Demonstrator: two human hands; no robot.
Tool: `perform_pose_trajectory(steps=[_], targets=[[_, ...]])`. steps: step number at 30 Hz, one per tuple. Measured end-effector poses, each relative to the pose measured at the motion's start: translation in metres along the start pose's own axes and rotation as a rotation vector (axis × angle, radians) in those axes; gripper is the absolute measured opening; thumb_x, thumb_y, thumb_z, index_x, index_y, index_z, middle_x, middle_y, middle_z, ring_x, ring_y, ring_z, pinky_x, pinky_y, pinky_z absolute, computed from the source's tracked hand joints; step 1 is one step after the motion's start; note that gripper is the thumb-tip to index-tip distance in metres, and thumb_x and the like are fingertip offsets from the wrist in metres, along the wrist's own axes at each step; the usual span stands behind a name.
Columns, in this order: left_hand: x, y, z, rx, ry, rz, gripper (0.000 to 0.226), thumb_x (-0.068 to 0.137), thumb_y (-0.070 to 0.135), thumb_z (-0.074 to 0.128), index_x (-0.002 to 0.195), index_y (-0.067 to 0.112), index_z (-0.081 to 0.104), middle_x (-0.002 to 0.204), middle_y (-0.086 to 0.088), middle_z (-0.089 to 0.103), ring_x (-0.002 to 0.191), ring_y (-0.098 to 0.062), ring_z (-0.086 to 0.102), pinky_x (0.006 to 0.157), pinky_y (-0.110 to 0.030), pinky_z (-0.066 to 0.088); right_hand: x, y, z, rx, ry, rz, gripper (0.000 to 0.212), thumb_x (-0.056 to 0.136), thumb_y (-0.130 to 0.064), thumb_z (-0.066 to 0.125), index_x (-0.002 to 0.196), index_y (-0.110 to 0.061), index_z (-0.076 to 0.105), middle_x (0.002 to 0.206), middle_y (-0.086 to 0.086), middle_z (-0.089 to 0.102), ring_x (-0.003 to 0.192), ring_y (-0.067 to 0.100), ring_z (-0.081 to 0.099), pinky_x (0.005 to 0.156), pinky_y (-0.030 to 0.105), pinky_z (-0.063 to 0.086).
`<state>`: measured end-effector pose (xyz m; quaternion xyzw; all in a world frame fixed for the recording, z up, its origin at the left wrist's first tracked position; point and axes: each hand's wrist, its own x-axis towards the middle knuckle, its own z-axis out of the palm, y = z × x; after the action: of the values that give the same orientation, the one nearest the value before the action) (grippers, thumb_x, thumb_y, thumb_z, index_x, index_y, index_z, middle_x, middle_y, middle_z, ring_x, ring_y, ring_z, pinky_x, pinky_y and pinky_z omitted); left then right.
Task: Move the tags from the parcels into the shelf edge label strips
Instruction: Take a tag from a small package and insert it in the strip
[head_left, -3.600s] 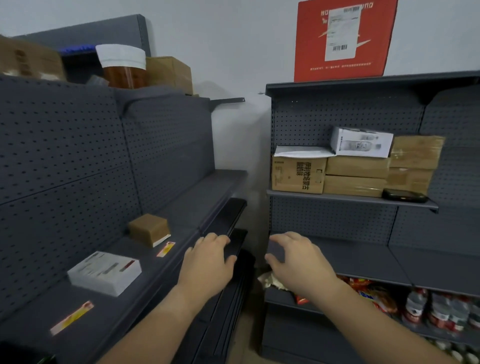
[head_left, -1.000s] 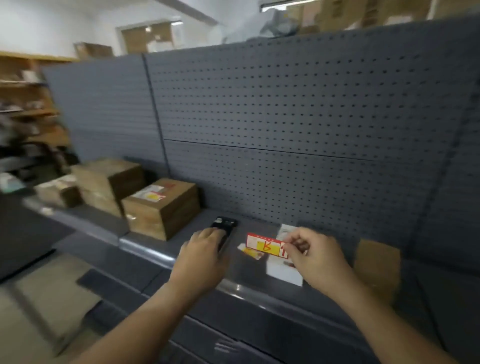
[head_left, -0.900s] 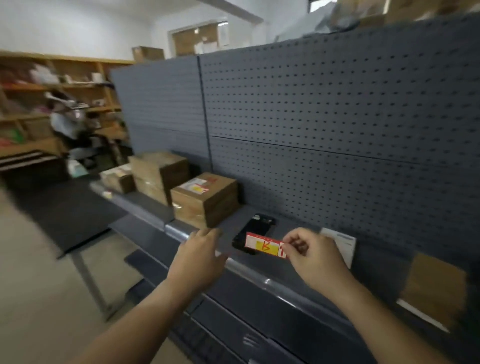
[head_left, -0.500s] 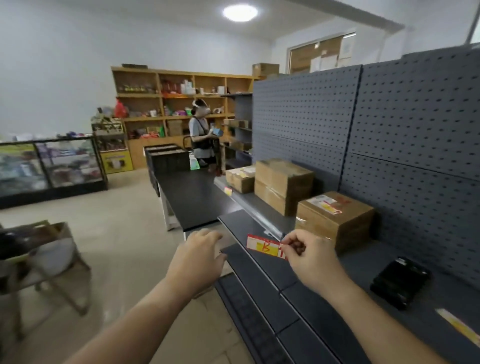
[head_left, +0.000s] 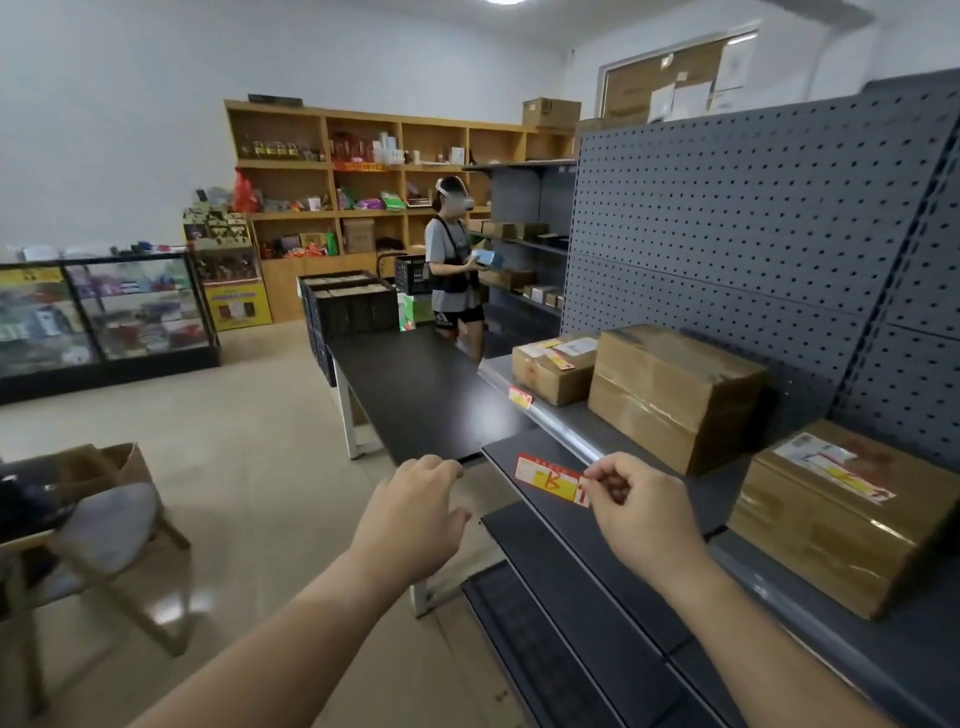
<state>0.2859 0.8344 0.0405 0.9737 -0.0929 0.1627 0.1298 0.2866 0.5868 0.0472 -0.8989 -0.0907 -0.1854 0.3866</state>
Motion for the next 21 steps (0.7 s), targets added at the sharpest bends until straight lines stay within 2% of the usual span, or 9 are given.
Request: perform_pose_trajectory(steps=[4,8,12,15,18,21], targets=[[0.051,-0.024,0.027,-0.013,-0.018,0.024,0.045,0.089,0.038,0.056,0.132,0.024,0.049,0.125,0.005,0.054,0.116,-0.019,0.049,0.095,-0.038,0.045,0.050,0.013,0.031,-0.025,-0.001,0.009,0.005,0.091,-0.021,0.067,0.089,-0.025,0.065,0.082,-0.015,0.067,0.076,-0.003,0.064,0.057,0.008,0.050],[0.116,-0.039,0.058,-0.017,-0.074,0.075,0.046,0.089,0.038,0.057,0.132,0.025,0.049,0.125,0.005,0.054,0.115,-0.019,0.049,0.096,-0.038,0.045,0.105,0.043,0.057,-0.035,0.036,0.061,0.007,0.092,-0.023,0.067,0.090,-0.028,0.062,0.086,-0.013,0.068,0.081,0.004,0.066,0.060,0.020,0.057],[0.187,-0.051,0.088,-0.012,-0.121,0.124,0.038,0.089,0.037,0.055,0.126,0.027,0.051,0.123,0.007,0.054,0.114,-0.018,0.050,0.093,-0.038,0.047,0.159,0.073,0.075,-0.051,0.092,0.153,0.007,0.092,-0.024,0.067,0.090,-0.028,0.062,0.088,-0.013,0.068,0.081,0.003,0.066,0.053,0.012,0.051],[0.226,-0.056,0.118,-0.043,-0.170,0.175,0.041,0.090,0.035,0.054,0.131,0.028,0.050,0.129,0.008,0.053,0.118,-0.017,0.048,0.097,-0.037,0.046,0.183,0.096,0.090,-0.075,0.117,0.231,0.005,0.092,-0.021,0.067,0.091,-0.024,0.063,0.087,-0.011,0.068,0.077,-0.001,0.062,0.050,0.004,0.045],[0.256,-0.056,0.148,-0.075,-0.255,0.241,0.047,0.091,0.036,0.057,0.136,0.029,0.047,0.138,0.007,0.049,0.126,-0.017,0.045,0.102,-0.038,0.043,0.191,0.121,0.100,-0.109,0.135,0.320,0.006,0.092,-0.021,0.067,0.091,-0.024,0.062,0.089,-0.009,0.068,0.081,0.003,0.065,0.051,0.008,0.047],[0.290,-0.049,0.176,-0.084,-0.321,0.376,0.047,0.090,0.038,0.058,0.134,0.027,0.048,0.134,0.005,0.051,0.124,-0.018,0.045,0.099,-0.039,0.043,0.194,0.140,0.103,-0.125,0.188,0.427,0.006,0.093,-0.021,0.066,0.091,-0.025,0.062,0.088,-0.011,0.067,0.084,0.006,0.066,0.060,0.017,0.052]])
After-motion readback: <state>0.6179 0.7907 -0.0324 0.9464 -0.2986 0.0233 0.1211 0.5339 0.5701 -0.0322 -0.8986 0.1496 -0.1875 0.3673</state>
